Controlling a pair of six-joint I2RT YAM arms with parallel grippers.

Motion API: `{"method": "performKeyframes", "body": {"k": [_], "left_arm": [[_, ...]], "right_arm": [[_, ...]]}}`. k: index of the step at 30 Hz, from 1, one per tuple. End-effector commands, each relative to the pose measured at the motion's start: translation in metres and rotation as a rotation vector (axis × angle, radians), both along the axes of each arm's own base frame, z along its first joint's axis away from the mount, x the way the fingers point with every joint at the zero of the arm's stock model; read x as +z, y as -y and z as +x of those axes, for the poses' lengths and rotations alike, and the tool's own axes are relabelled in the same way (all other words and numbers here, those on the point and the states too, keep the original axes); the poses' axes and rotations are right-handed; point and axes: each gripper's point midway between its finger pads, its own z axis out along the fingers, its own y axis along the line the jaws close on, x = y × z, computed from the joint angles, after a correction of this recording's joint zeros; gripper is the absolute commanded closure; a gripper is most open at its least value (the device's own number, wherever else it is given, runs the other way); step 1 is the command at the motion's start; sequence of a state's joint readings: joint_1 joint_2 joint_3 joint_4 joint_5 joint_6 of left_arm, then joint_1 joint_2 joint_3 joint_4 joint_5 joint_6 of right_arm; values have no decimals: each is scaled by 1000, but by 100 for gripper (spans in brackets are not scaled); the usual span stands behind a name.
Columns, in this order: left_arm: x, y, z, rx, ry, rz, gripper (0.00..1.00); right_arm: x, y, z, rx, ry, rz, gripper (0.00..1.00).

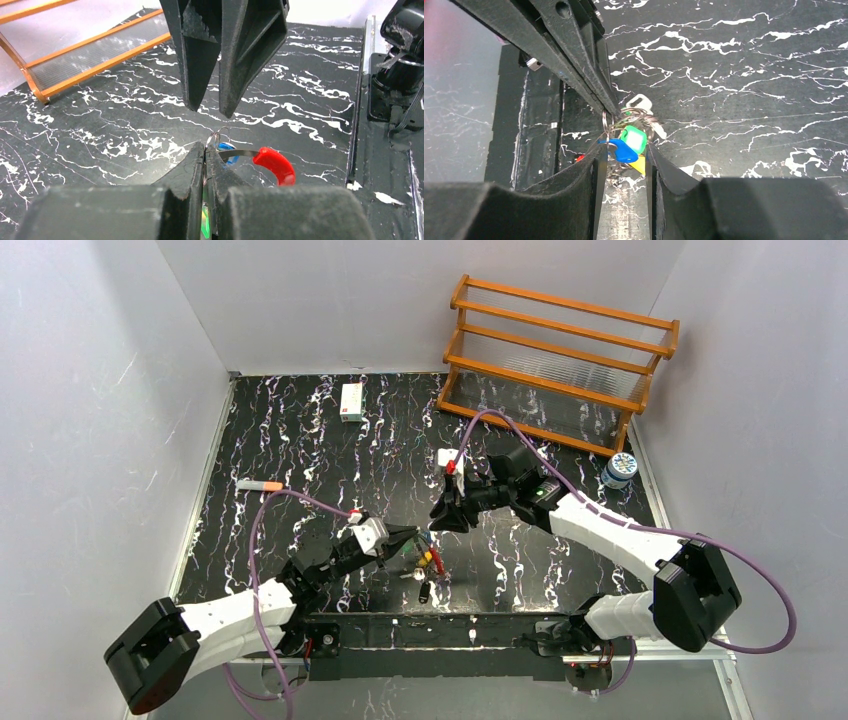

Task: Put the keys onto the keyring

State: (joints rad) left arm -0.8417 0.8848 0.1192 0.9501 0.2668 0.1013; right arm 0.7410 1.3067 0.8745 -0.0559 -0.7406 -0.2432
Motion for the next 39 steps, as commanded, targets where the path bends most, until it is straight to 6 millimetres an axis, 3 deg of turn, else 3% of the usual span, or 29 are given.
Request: {"method": "performKeyframes", "body": {"k": [1,13,15,25,39], "left_arm": [[35,-3,1,22,66,-131,100],[35,-2,0,18,66,-133,100],[34,-2,0,16,66,-132,100],[35,-2,0,13,67,-132,100],[36,-2,-1,10,70,-135,100]], "right_arm": [[23,-5,-8,66,11,96,58],[23,-11,-13,105,-42,105,55],[20,-11,-10,94,-46,94,60],[9,-11,-9,85,-74,64,99],[-18,-11,-6,78,-148,-24,99]]}}
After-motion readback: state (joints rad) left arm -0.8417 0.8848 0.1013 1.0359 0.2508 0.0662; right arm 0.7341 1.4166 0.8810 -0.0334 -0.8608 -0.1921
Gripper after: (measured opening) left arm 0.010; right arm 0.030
